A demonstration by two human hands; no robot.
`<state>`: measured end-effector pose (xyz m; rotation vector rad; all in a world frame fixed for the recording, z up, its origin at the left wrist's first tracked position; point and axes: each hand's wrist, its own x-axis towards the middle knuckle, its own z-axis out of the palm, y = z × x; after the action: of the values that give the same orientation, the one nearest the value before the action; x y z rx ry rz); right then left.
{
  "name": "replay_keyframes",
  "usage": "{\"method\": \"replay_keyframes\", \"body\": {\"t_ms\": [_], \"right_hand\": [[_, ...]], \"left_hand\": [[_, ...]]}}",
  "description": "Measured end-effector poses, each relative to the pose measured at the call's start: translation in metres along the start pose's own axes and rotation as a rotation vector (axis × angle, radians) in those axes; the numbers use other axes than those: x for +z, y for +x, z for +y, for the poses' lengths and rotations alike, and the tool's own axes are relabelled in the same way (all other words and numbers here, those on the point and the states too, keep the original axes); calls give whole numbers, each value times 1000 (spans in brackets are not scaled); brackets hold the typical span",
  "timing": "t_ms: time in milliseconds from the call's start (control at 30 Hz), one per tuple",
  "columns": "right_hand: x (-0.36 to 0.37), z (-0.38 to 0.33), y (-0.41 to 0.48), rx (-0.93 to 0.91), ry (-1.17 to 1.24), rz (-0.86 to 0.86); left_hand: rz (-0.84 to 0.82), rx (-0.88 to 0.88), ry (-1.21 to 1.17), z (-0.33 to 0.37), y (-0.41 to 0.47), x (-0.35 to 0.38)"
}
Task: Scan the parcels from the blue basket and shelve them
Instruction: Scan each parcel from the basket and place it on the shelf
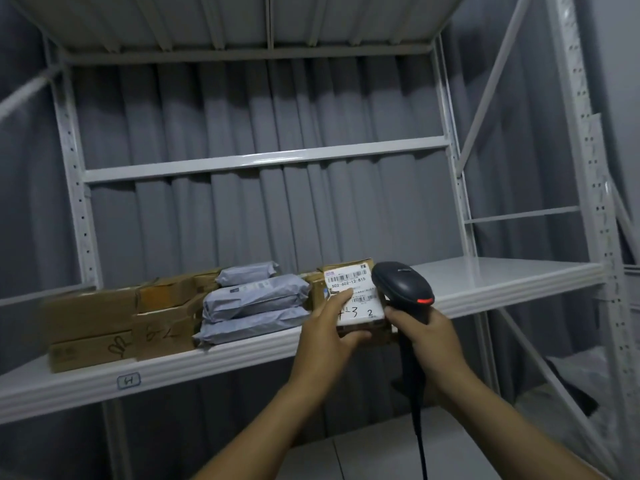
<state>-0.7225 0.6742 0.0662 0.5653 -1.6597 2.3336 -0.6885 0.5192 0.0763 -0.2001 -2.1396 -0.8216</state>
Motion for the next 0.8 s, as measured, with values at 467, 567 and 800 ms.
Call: {"method": "replay_keyframes", "body": {"t_ms": [467,567,800], "right_hand": [[50,5,121,90,-56,-131],[56,17,139,121,-40,-149],[57,38,159,178,-31,-142]], "left_hand": [[-10,-170,346,-62,181,-48],[-62,-223,462,-83,215,-44],[-144,-280,503,-135,245,-22]]}}
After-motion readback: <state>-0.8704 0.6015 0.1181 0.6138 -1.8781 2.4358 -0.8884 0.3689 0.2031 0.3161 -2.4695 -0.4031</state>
